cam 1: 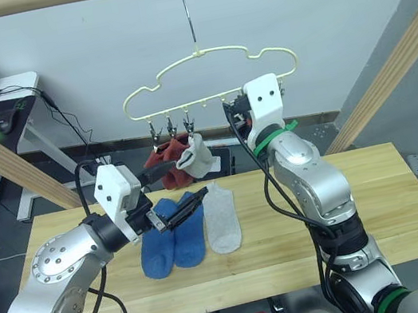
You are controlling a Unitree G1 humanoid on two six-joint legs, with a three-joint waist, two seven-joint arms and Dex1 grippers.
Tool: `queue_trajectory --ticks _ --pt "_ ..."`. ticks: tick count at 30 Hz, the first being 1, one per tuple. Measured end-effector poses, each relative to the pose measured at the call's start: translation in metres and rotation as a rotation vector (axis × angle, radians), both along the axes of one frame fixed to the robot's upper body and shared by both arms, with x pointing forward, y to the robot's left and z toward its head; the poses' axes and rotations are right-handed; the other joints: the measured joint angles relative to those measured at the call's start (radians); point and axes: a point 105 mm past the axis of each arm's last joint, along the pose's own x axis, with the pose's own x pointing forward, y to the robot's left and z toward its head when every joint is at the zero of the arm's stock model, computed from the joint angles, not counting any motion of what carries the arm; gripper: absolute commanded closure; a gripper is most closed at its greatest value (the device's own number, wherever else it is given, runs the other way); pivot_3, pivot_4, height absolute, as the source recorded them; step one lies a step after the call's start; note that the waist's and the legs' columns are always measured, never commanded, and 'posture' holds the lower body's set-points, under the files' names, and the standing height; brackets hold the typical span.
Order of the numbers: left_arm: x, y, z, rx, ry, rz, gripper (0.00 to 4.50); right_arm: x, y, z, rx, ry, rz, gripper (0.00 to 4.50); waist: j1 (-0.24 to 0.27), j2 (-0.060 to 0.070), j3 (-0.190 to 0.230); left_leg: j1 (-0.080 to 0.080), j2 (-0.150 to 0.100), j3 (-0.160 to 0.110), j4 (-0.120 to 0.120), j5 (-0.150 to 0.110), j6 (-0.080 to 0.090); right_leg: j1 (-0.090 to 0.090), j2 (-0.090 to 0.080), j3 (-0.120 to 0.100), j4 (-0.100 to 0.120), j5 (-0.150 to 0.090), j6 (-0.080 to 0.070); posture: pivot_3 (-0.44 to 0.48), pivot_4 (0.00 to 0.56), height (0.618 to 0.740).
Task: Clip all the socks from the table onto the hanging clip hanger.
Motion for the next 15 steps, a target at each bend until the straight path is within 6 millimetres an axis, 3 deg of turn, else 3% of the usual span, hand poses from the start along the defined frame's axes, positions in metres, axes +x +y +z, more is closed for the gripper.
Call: queue_trajectory --ticks 7,15 --pt "-0.0002 0.0002 -0.0008 0.0 0.003 0.001 0.01 -0.0004 0.0004 0.0018 0.004 -0.011 0.002 4.45 0.0 0.0 0.0 0.0 0.0 0.0 0.0 0.0 0.0 0.0 0.0 0.0 0.001 0.0 0.0 -0.076 0.201 0.735" --pt "0.0005 0.0019 -0.0035 -0.005 0.019 0.02 0.01 -0.0004 0.0004 0.0019 0.005 -0.011 0.003 4.48 0.0 0.0 0.0 0.0 0.0 0.0 0.001 0.0 0.0 0.0 0.0 0.0 0.002 0.0 0.0 -0.073 0.201 0.735"
